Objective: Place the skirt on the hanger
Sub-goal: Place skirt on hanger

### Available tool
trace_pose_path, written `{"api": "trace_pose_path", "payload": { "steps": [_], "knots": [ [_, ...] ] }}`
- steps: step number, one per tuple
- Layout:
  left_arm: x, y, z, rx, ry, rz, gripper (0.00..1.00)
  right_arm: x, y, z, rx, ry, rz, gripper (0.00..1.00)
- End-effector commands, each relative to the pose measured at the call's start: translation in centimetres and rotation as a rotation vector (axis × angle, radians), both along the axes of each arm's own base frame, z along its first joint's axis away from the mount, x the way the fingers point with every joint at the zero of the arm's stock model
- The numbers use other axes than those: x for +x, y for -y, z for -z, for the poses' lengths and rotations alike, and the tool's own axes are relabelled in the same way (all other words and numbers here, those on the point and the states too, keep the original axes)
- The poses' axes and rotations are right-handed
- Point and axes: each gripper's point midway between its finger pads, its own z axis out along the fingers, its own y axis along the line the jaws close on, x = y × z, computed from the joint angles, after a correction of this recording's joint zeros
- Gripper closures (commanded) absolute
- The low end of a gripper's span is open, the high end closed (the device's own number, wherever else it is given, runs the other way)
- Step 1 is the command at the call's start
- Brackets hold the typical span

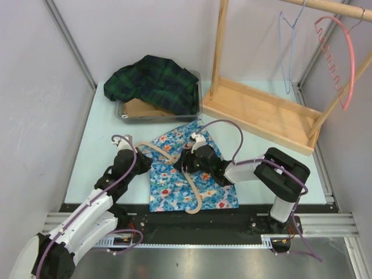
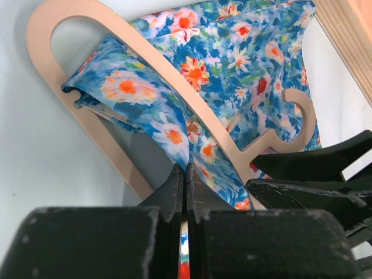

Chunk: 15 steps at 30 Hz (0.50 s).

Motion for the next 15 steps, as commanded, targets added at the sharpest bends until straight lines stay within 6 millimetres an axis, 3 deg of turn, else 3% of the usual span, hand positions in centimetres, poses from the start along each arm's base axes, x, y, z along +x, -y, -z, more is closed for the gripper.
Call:
{"api": "trace_pose_path", "payload": {
  "steps": [1,6,9,12,15],
  "knots": [
    [0.0,0.2,-0.2,0.0,0.015,0.014,1.0,1.2,-0.6,-0.4,0.023,-0.014,0.009,0.39],
    [-0.2,0.0,0.5,0.012,-0.008,0.006,1.0,0.9,-1.1,0.8,0.057,-0.072,-0.049,0.39],
    [-0.3,-0.1,0.6,0.014,-0.01,0.007,1.0,0.1,-2.5,0.8,0.121,-0.075,-0.147,0.39],
    [-0.4,0.0,0.8,0.011,-0.013,0.008,1.0,-0.7,-3.4,0.8,0.198,-0.106,-0.228,0.44],
    [-0.3,0.1,0.8,0.003,-0.017,0.003,1.0,-1.0,-4.1,0.7,0.27,-0.126,-0.264,0.56]
  ]
}}
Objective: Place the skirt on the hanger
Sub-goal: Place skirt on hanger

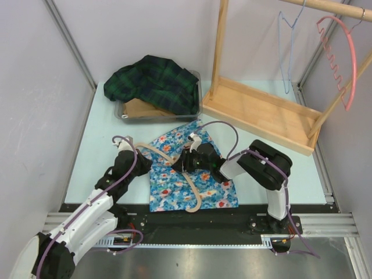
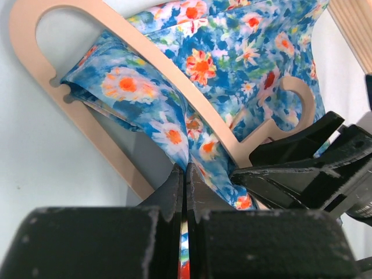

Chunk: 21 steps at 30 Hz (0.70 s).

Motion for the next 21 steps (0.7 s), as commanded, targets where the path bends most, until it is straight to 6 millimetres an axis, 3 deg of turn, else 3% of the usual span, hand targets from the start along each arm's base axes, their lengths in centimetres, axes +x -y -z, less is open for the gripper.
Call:
{"api": "trace_pose_path", "payload": {
  "steps": [1,4,5,6,14,19,21],
  "knots": [
    [0.2,0.4,-0.2,-0.014,0.008,0.005,1.0,-1.1,-2.3,-2.2,0.176,-0.013,-0.12,0.67],
    [0.4,0.4,-0.5,-0.011,0.01,0.005,1.0,-1.0,-2.2,-1.8,0.161,-0.018,-0.107,0.97],
    [0.3,0.4,-0.5,-0.004,0.004,0.008,1.0,-0.8,-2.1,-2.3,0.156,0.0,-0.1,1.0],
    [0.5,0.4,-0.8,-0.001,0.008,0.009,1.0,-0.8,-1.8,-1.7,0.109,-0.002,-0.072,1.0],
    [0.7,0.5,-3.9,0.004,0.082,0.042,1.0,0.6,-1.2,-3.2,-0.087,0.13,0.039,1.0],
    [0.6,1.1,-5.7,-0.003,0.151,0.097,1.0,0.0,-1.4,-2.1,-0.203,0.148,0.036,1.0],
    [0.7,1.0,-5.7,-0.006,0.15,0.081,1.0,0.9,-0.6,-1.8,-0.242,0.154,0.117,1.0]
  ]
}}
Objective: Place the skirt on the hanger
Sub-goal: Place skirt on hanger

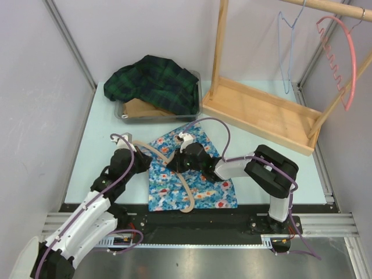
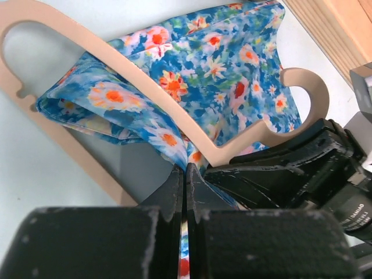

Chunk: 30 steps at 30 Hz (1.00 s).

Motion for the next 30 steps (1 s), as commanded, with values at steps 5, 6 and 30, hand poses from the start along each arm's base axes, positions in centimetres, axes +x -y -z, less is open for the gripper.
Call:
{"api": "trace_pose_path", "payload": {
  "steps": [5,6,30],
  "knots": [
    [0.2,-0.1,-2.1,-0.006,0.062,-0.005,1.0,3.6,4.3,-0.1,-0.191,0.096,0.305,1.0],
    [0.2,-0.4,-2.0,-0.003,0.06,-0.016,1.0,3.7,4.8,0.0,-0.209,0.095,0.328,1.0],
    [1.6,-2.3,3.7,0.114,-0.128,-0.171,1.0,2.0,12.0,-3.2,-0.464,0.203,0.513,1.0]
  ]
}}
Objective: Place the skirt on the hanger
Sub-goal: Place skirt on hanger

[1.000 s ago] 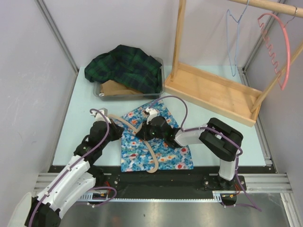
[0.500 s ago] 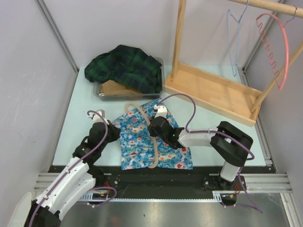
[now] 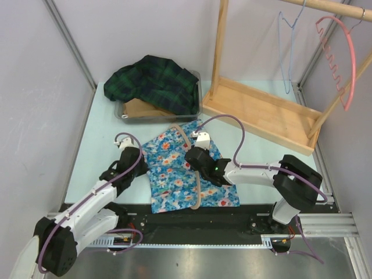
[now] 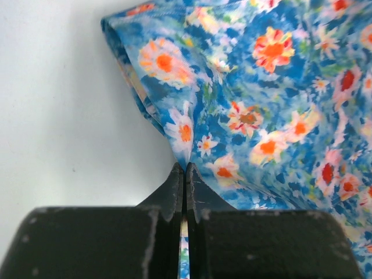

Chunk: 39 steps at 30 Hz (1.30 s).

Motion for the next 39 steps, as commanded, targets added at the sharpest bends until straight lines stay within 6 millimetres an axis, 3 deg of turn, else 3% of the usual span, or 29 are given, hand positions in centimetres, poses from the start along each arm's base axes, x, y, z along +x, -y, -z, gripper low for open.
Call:
{"api": "trace_pose_path", "payload": {
  "steps": [1,5,11,24,29,32,33,35,36,39],
  "knots": [
    [1.9,0.8,-1.7,-0.035,0.068,-0.018,1.0,-0.5,1.9,-1.6,-0.102,0.044,0.016,1.0],
    [2.2,0.8,-1.9,-0.032,0.068,-0.022,1.0,-0.8,1.9,-3.2,-0.102,0.078,-0.003,1.0],
    [2.2,0.5,-1.9,-0.009,0.061,-0.026,1.0,-0.5,3.0,-3.6,-0.14,0.083,-0.007,1.0],
    [2.7,2.8,-2.5,-0.071,0.079,0.079,0.94,-1.0,-0.7,-5.3,-0.112,0.121,-0.098,1.0],
    [2.4,2.4,-2.3,-0.066,0.065,0.056,0.93,-0.9,-0.9,-5.4,-0.106,0.122,-0.075,1.0],
    [2.1,2.2,-2.1,-0.058,0.054,0.05,0.58,-0.9,-0.8,-6.4,-0.093,0.131,-0.08,1.0],
    [2.1,2.0,-2.2,-0.058,0.053,0.044,0.34,-1.0,-0.8,-6.6,-0.09,0.131,-0.086,1.0],
    [2.0,1.9,-2.7,-0.061,0.065,0.042,0.22,-1.1,-0.6,-7.8,-0.072,0.136,-0.084,1.0],
    [2.0,2.0,-3.1,-0.064,0.072,0.042,0.08,-1.3,-0.6,-8.0,-0.068,0.13,-0.088,1.0],
    [2.3,2.2,-5.4,-0.077,0.123,0.063,0.0,-1.8,-0.6,-10.0,-0.016,0.131,-0.1,1.0]
  ]
}}
